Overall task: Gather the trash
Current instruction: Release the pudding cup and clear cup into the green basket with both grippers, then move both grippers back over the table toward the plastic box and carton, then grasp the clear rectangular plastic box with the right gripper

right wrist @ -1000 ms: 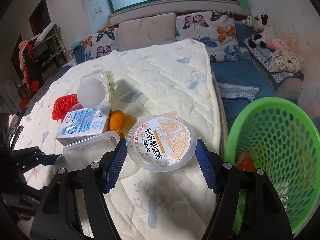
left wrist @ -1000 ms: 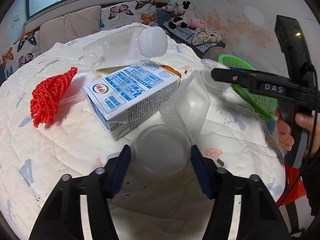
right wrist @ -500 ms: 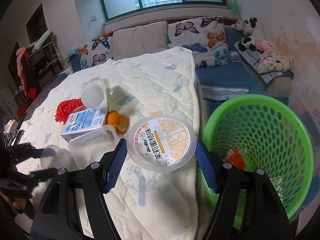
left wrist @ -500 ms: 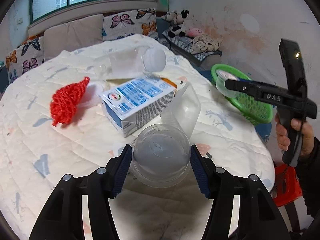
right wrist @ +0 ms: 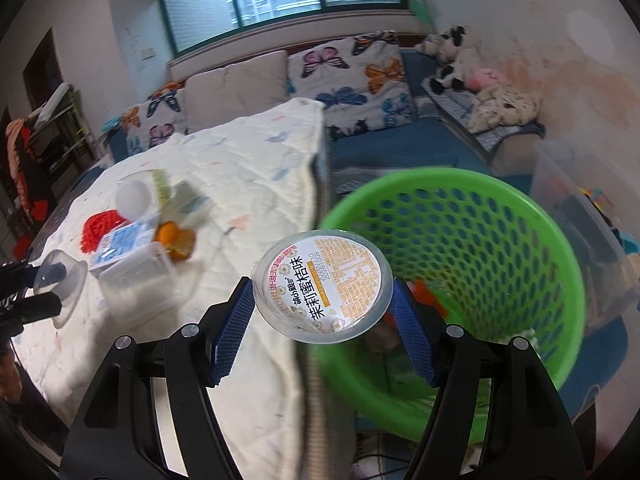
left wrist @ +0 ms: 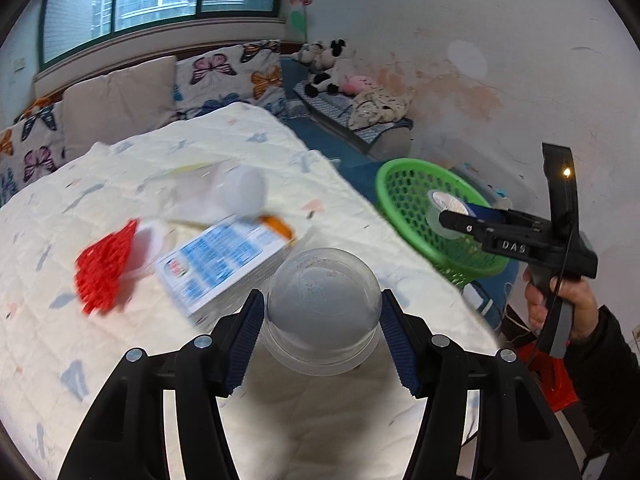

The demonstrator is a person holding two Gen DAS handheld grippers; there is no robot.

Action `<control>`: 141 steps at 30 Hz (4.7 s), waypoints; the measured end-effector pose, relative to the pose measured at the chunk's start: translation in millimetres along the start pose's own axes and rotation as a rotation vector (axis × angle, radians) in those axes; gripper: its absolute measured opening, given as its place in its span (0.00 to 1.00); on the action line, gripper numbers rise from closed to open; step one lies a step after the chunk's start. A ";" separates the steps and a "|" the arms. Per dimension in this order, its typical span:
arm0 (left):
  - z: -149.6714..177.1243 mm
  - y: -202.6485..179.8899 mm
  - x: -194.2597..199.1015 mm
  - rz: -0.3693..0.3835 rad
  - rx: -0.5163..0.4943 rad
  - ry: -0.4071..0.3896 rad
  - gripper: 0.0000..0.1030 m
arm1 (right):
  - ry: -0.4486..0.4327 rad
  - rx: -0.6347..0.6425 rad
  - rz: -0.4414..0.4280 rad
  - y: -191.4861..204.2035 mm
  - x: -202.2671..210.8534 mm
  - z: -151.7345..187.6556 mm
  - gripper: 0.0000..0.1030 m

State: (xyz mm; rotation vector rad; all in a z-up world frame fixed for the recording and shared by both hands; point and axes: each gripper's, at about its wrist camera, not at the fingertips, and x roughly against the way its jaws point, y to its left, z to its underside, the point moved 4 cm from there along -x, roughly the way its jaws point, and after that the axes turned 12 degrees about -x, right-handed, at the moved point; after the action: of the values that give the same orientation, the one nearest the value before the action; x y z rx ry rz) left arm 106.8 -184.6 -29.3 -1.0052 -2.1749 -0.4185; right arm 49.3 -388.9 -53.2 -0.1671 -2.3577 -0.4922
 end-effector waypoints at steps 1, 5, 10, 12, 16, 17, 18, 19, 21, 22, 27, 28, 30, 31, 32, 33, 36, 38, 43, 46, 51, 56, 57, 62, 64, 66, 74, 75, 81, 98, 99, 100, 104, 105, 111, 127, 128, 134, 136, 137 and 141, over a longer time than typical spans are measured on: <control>-4.4 -3.6 -2.7 0.007 -0.008 -0.001 0.55 | -0.001 -0.006 0.008 -4.5 0.8 0.1 0.67; -25.2 -18.3 -16.1 0.032 -0.042 -0.004 0.55 | -0.003 -0.038 0.049 -30.7 1.6 -2.2 0.67; -49.2 -30.9 -31.1 0.053 -0.074 0.001 0.55 | 0.010 -0.078 0.089 -58.3 -4.0 -2.4 0.67; -56.1 -34.7 -36.0 0.055 -0.085 0.003 0.55 | 0.016 -0.090 0.098 -65.3 -7.7 -2.7 0.68; -67.1 -39.3 -46.0 0.061 -0.094 0.010 0.55 | 0.020 -0.103 0.112 -76.3 -15.4 -5.7 0.70; -70.5 -41.0 -49.4 0.063 -0.097 0.014 0.55 | 0.020 -0.105 0.113 -77.5 -16.4 -5.9 0.70; -72.8 -42.6 -52.0 0.064 -0.099 0.016 0.55 | 0.022 -0.109 0.112 -78.8 -17.4 -6.0 0.71; -75.1 -44.0 -54.8 0.065 -0.102 0.018 0.55 | 0.022 -0.112 0.110 -80.0 -17.9 -6.3 0.74; -79.0 -47.5 -59.5 0.067 -0.108 0.024 0.55 | 0.015 -0.114 0.112 -82.7 -16.8 -6.5 0.75; -81.0 -48.9 -62.6 0.069 -0.111 0.027 0.55 | 0.014 -0.115 0.111 -83.1 -16.6 -6.8 0.75; -88.0 -59.4 -78.4 0.077 -0.130 0.046 0.55 | 0.001 -0.123 0.105 -87.9 -5.8 -5.8 0.75; -89.5 -62.4 -81.5 0.080 -0.134 0.050 0.55 | -0.002 -0.124 0.103 -88.9 -2.9 -5.4 0.75; -92.0 -67.8 -88.3 0.087 -0.140 0.059 0.55 | -0.011 -0.123 0.102 -91.2 4.3 -5.0 0.75; -93.3 -69.9 -91.1 0.090 -0.143 0.062 0.55 | -0.014 -0.122 0.104 -92.2 6.9 -4.8 0.75; -94.8 -72.0 -94.3 0.092 -0.146 0.065 0.55 | -0.019 -0.120 0.106 -93.0 10.3 -4.6 0.75; -95.8 -74.8 -97.9 0.096 -0.150 0.070 0.55 | -0.024 -0.120 0.108 -94.3 13.8 -3.9 0.75; -97.9 -81.8 -106.8 0.104 -0.158 0.083 0.55 | -0.035 -0.129 0.110 -99.6 23.4 -1.2 0.75; -99.9 -86.2 -113.5 0.109 -0.163 0.092 0.55 | -0.039 -0.135 0.111 -102.7 28.1 0.5 0.76; -103.8 -98.5 -128.6 0.120 -0.169 0.115 0.56 | -0.048 -0.162 0.105 -109.9 39.4 8.3 0.76; -106.4 -105.4 -137.3 0.123 -0.172 0.129 0.56 | -0.054 -0.171 0.099 -111.4 44.4 11.4 0.77; -108.1 -110.0 -148.7 0.119 -0.169 0.149 0.56 | -0.050 -0.170 0.098 -110.7 46.7 17.0 0.77; -109.2 -113.2 -154.8 0.109 -0.171 0.152 0.66 | -0.044 -0.165 0.101 -108.6 46.6 22.1 0.77; -109.6 -113.5 -154.8 0.107 -0.171 0.147 0.67 | -0.042 -0.167 0.099 -108.2 46.1 23.1 0.77; -109.5 -114.4 -152.3 0.106 -0.177 0.135 0.74 | -0.037 -0.164 0.097 -103.9 45.4 26.3 0.77; -107.9 -112.5 -148.2 0.104 -0.176 0.132 0.74 | -0.038 -0.160 0.095 -101.2 46.0 27.1 0.77; -105.4 -108.8 -140.5 0.099 -0.173 0.124 0.74 | -0.037 -0.156 0.088 -97.8 46.9 27.3 0.77; -85.8 -77.1 -102.9 0.041 -0.150 0.098 0.74 | -0.035 -0.125 0.053 -72.4 49.6 28.3 0.80; -82.8 -71.7 -98.3 0.037 -0.138 0.097 0.74 | -0.033 -0.121 0.047 -68.8 49.3 28.3 0.80; -62.3 -30.1 -67.3 -0.012 -0.066 0.073 0.74 | -0.016 -0.077 0.001 -37.9 44.2 28.6 0.83; -2.4 78.8 -1.0 -0.163 0.133 0.032 0.75 | 0.102 0.040 -0.165 70.1 6.8 38.4 0.86; 2.0 83.2 1.9 -0.167 0.141 0.032 0.75 | 0.110 0.042 -0.172 76.7 5.1 39.4 0.86; 6.2 87.0 4.4 -0.172 0.148 0.033 0.75 | 0.115 0.044 -0.176 81.2 2.9 39.8 0.86; 21.2 99.3 12.2 -0.180 0.174 0.033 0.75 | 0.134 0.060 -0.189 101.4 -3.8 42.0 0.86; 24.1 101.8 13.9 -0.178 0.180 0.032 0.75 | 0.140 0.061 -0.194 105.8 -5.5 42.5 0.86; 38.0 110.4 22.9 -0.176 0.208 0.019 0.75 | 0.205 0.022 -0.231 122.4 -18.4 46.8 0.85; 56.9 119.7 23.6 -0.162 0.227 0.017 0.76 | 0.446 -0.440 -0.377 130.3 -61.6 41.0 0.85; 57.2 120.1 23.8 -0.163 0.227 0.017 0.76 | 0.456 -0.472 -0.387 129.6 -63.9 41.0 0.85; 56.9 119.3 23.0 -0.161 0.217 0.018 0.76 | 0.475 -0.626 -0.408 116.5 -74.8 38.0 0.85; 55.5 117.7 20.5 -0.162 0.208 0.023 0.76 | 0.468 -0.629 -0.397 114.1 -73.9 36.1 0.78; 54.3 116.4 18.9 -0.164 0.200 0.026 0.76 | 0.469 -0.624 -0.385 114.6 -74.5 35.9 0.75; 46.8 109.6 12.5 -0.163 0.167 0.032 0.76 | 0.473 -0.616 -0.368 109.9 -72.7 35.7 0.65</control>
State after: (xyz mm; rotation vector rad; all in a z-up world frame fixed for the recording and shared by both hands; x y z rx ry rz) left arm 163.1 -81.6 -53.4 -0.7289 -2.2293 -0.3187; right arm 108.6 -272.6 -93.1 0.1010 -1.7157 -1.2787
